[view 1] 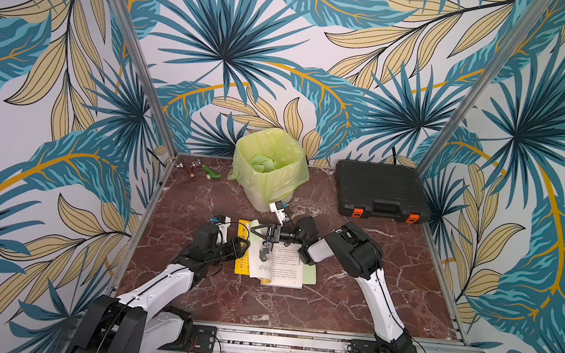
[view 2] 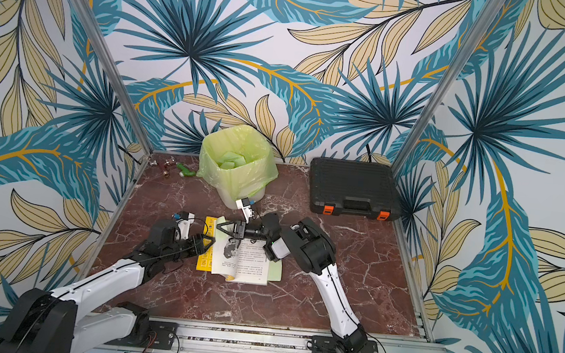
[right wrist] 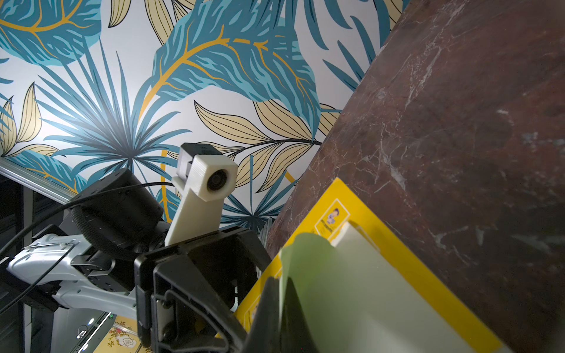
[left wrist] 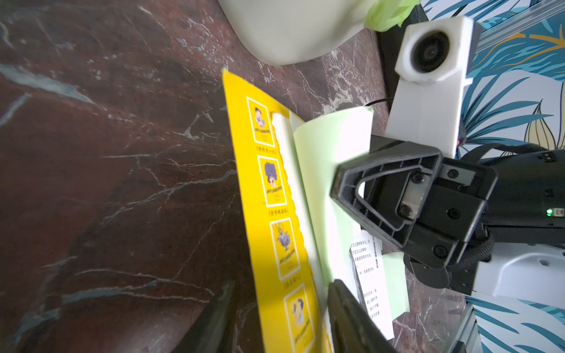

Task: Peel off the used sticky note
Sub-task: Open the book at the center of the board.

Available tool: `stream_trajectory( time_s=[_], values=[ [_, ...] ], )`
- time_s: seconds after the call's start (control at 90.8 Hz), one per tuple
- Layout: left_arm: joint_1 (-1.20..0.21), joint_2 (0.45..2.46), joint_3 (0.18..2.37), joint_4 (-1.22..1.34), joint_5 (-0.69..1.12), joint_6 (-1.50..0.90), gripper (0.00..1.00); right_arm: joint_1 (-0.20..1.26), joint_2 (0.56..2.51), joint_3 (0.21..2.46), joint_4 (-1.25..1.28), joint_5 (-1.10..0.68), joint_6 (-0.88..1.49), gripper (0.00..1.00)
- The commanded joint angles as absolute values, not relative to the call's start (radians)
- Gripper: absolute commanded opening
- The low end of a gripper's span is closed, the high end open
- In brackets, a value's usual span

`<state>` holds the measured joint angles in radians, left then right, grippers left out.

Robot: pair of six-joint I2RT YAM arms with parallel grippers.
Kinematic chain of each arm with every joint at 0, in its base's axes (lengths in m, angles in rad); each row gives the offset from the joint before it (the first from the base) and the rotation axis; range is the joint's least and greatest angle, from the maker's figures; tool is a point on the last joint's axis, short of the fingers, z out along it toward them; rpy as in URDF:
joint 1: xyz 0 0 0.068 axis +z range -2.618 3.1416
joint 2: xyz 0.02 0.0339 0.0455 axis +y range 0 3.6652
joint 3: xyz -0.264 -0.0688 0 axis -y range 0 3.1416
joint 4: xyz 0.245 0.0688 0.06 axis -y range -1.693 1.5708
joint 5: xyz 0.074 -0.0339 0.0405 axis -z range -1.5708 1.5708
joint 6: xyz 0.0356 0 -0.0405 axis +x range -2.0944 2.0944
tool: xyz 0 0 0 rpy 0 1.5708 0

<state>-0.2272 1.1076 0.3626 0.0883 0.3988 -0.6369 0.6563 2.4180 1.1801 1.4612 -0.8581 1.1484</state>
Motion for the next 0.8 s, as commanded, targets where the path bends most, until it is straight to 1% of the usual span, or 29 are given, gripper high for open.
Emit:
stream_trajectory(
  time_s=[0.0, 0.793],
  values=[
    [-0.219, 1.111, 0.358, 0.111, 0.405, -0.631, 0.51, 0.675, 2.410, 1.154, 1.433, -0.858, 1.140, 0.00],
    [-0.220, 1.128, 0.348, 0.123, 0.414, -0.632, 0.49, 0.675, 2.370, 1.123, 1.433, -0.815, 1.119, 0.00]
  ],
)
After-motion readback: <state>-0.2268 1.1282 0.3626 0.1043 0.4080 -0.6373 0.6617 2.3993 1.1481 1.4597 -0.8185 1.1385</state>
